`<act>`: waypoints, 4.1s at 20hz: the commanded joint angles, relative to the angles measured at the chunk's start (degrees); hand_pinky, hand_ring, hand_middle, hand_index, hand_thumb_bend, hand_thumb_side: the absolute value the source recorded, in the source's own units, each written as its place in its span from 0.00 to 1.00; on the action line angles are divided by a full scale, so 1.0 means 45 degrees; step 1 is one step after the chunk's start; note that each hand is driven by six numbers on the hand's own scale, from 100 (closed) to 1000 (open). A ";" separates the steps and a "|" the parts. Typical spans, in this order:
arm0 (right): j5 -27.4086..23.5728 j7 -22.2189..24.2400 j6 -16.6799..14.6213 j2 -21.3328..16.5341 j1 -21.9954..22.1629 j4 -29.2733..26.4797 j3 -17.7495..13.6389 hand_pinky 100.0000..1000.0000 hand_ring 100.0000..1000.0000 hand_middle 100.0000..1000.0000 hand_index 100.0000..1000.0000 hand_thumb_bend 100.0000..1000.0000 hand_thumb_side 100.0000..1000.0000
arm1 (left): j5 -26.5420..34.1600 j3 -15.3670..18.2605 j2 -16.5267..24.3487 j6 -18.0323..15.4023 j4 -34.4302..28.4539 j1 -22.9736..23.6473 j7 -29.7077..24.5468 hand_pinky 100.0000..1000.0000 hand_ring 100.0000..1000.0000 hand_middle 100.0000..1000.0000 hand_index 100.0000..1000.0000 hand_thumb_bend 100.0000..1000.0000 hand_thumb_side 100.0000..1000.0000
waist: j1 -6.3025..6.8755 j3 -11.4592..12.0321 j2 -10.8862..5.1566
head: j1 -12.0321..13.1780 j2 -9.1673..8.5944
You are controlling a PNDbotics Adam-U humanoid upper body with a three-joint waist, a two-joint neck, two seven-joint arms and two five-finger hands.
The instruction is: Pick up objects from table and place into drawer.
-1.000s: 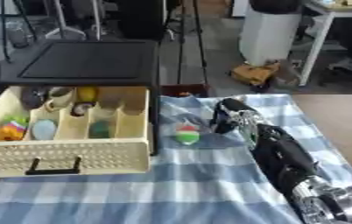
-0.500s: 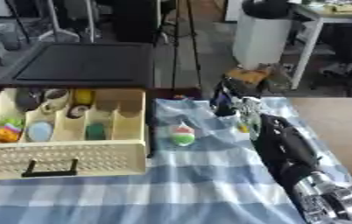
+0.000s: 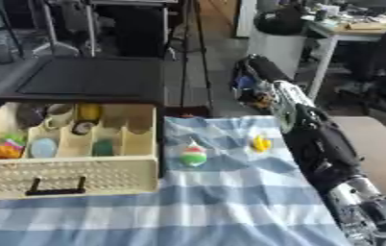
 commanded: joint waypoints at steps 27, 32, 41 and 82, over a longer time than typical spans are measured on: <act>-0.4162 0.3470 -0.3232 0.4423 0.0190 -0.4148 0.3122 0.39 0.47 0.40 0.60 0.00 0.06 | 0.0206 0.0183 0.0120 0.0136 -0.0233 0.0112 -0.0132 0.00 0.00 0.00 0.61 0.13 1.00 | 0.0408 0.0213 -0.0630 | -0.0362 0.0311; -0.3130 0.3100 -0.3483 0.4748 0.0289 -0.3582 0.2839 0.68 0.73 0.67 0.78 0.00 0.00 | 0.0224 0.0159 0.0067 0.0104 -0.0233 0.0091 -0.0170 0.00 0.00 0.00 0.61 0.13 1.00 | 0.0493 0.0300 -0.0577 | -0.0417 0.0235; -0.2420 0.2570 -0.3633 0.4873 0.0302 -0.3203 0.2586 0.79 0.78 0.72 0.81 0.00 0.00 | 0.0222 0.0143 0.0041 0.0100 -0.0233 0.0085 -0.0200 0.00 0.00 0.00 0.61 0.13 1.00 | 0.0495 0.0309 -0.0559 | -0.0453 0.0216; -0.7053 0.6791 -0.4920 0.3796 0.0498 -0.4349 0.3625 0.88 0.58 0.28 0.62 0.00 0.11 | 0.0122 0.0180 0.0139 0.0116 -0.0233 0.0254 -0.0249 0.00 0.00 0.00 0.61 0.12 1.00 | 0.0403 0.0058 -0.0686 | -0.0362 0.0340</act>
